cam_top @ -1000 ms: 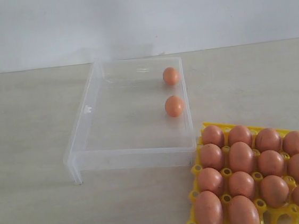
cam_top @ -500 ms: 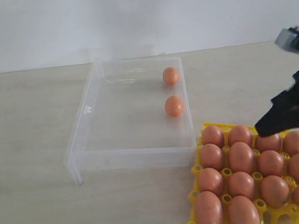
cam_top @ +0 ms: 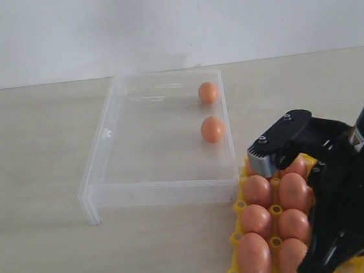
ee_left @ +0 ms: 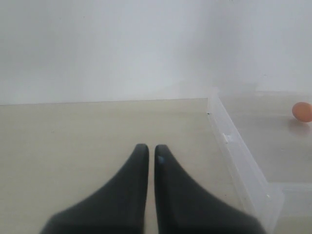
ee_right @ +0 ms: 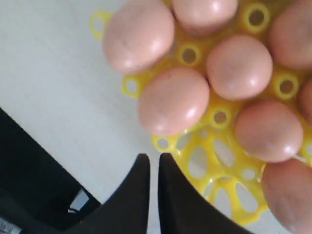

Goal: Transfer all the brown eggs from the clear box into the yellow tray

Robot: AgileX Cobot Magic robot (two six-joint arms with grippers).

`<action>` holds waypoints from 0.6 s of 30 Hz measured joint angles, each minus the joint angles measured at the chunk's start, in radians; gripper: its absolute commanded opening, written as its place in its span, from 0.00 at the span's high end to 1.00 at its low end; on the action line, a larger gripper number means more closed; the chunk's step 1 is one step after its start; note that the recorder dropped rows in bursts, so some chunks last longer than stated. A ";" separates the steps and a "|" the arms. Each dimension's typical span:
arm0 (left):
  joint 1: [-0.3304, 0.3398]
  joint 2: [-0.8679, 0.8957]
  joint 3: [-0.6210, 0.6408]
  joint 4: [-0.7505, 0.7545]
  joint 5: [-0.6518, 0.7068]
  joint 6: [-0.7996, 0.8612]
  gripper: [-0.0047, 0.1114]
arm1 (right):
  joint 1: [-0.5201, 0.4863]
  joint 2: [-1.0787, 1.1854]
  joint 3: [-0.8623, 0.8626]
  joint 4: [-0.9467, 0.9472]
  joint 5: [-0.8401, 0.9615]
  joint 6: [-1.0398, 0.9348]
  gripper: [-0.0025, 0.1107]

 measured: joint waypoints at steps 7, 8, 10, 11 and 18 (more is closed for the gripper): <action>0.000 0.000 0.000 0.000 0.000 0.000 0.92 | 0.055 0.047 0.053 0.000 -0.135 0.087 0.98; 0.000 0.000 0.000 0.000 0.000 0.000 0.92 | 0.055 0.048 0.055 0.000 -0.135 0.093 0.98; 0.000 0.000 0.000 0.000 0.000 0.000 0.92 | 0.055 0.048 0.056 0.000 -0.135 0.098 0.98; 0.000 0.000 0.000 0.000 0.000 0.000 0.92 | 0.055 0.048 0.058 0.000 -0.137 0.098 0.98; 0.000 0.000 0.000 0.000 0.000 0.000 0.92 | 0.055 0.048 0.076 0.021 -0.145 0.071 0.98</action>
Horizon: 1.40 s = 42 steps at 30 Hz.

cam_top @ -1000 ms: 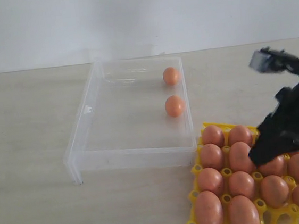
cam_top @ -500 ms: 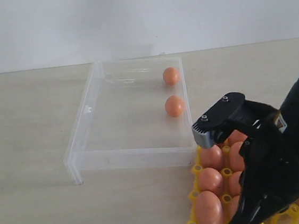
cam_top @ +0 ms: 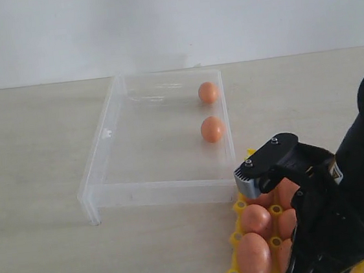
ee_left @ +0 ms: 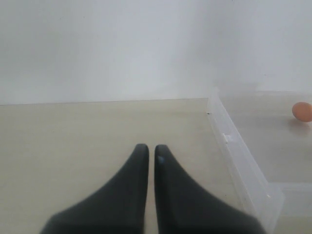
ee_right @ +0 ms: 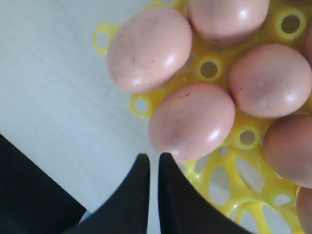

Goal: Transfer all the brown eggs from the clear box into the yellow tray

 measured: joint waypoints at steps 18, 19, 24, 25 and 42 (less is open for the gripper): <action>0.000 0.000 0.000 0.000 0.000 0.000 0.92 | 0.002 0.094 0.072 0.013 -0.141 0.000 0.98; 0.000 0.000 0.000 0.000 0.000 0.000 0.92 | 0.002 0.094 0.072 0.013 -0.141 0.000 0.98; 0.000 0.000 0.000 0.000 0.000 0.000 0.92 | 0.002 0.032 0.047 0.035 -0.112 0.000 0.98; 0.000 0.000 0.000 0.000 0.000 0.000 0.92 | 0.002 0.006 0.033 0.041 -0.101 0.000 0.98; 0.000 0.000 0.000 0.000 0.000 0.000 0.92 | 0.002 0.094 -0.503 -0.055 -0.056 -0.018 0.98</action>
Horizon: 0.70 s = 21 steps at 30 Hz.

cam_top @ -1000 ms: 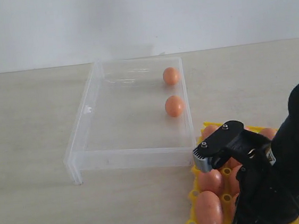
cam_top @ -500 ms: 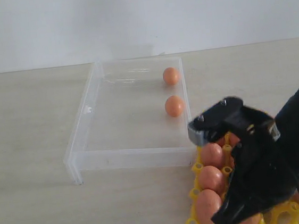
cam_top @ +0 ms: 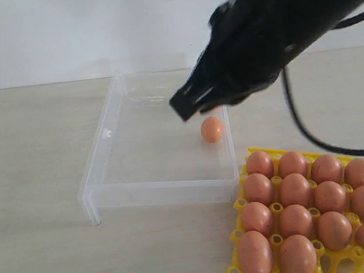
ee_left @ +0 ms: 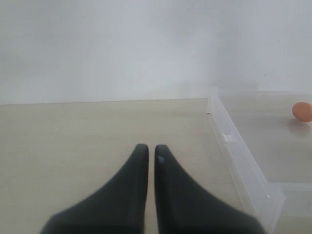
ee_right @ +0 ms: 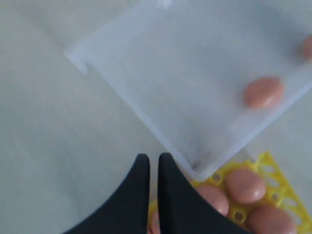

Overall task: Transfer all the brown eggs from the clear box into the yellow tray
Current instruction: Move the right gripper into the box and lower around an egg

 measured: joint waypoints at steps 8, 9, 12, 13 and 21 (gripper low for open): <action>0.000 0.000 0.000 0.000 0.000 0.000 0.92 | 0.000 0.394 -0.254 -0.019 0.343 0.005 0.98; 0.000 0.000 0.000 0.000 0.000 0.000 0.92 | 0.000 0.404 -0.273 -0.019 0.319 0.007 0.98; 0.000 0.000 0.000 0.000 0.000 0.000 0.92 | 0.000 0.412 -0.302 -0.015 0.184 0.027 0.97; 0.000 0.000 0.000 0.000 0.000 0.000 0.92 | 0.000 0.412 -0.304 -0.013 0.119 0.032 0.94; 0.000 0.000 0.000 0.000 0.000 0.000 0.92 | 0.000 0.470 -0.310 -0.070 -0.163 0.084 0.51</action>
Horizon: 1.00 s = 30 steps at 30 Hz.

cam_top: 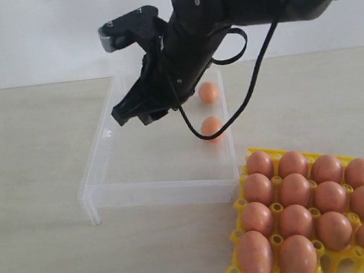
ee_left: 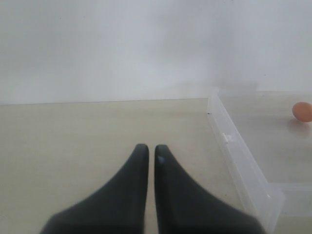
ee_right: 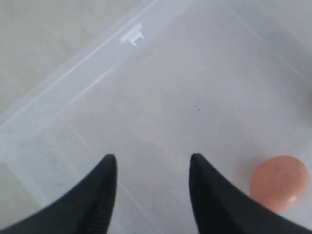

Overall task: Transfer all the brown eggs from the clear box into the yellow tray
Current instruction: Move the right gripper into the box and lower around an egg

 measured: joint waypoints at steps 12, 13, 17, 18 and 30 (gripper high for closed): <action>0.000 0.000 0.000 0.000 0.000 0.000 0.92 | -0.111 0.103 0.000 -0.208 -0.008 0.457 0.50; 0.000 0.000 0.000 0.000 0.000 0.000 0.92 | -0.117 0.103 0.000 -0.201 -0.011 0.462 0.50; 0.000 0.000 0.000 0.000 0.000 0.000 0.92 | -0.118 0.105 0.000 -0.180 -0.030 0.469 0.50; 0.000 0.000 0.000 0.000 0.000 0.000 0.92 | -0.118 0.107 0.000 -0.176 -0.033 0.474 0.50; 0.000 0.000 0.000 0.000 0.000 0.000 0.92 | -0.143 0.198 0.000 -0.172 -0.102 0.548 0.50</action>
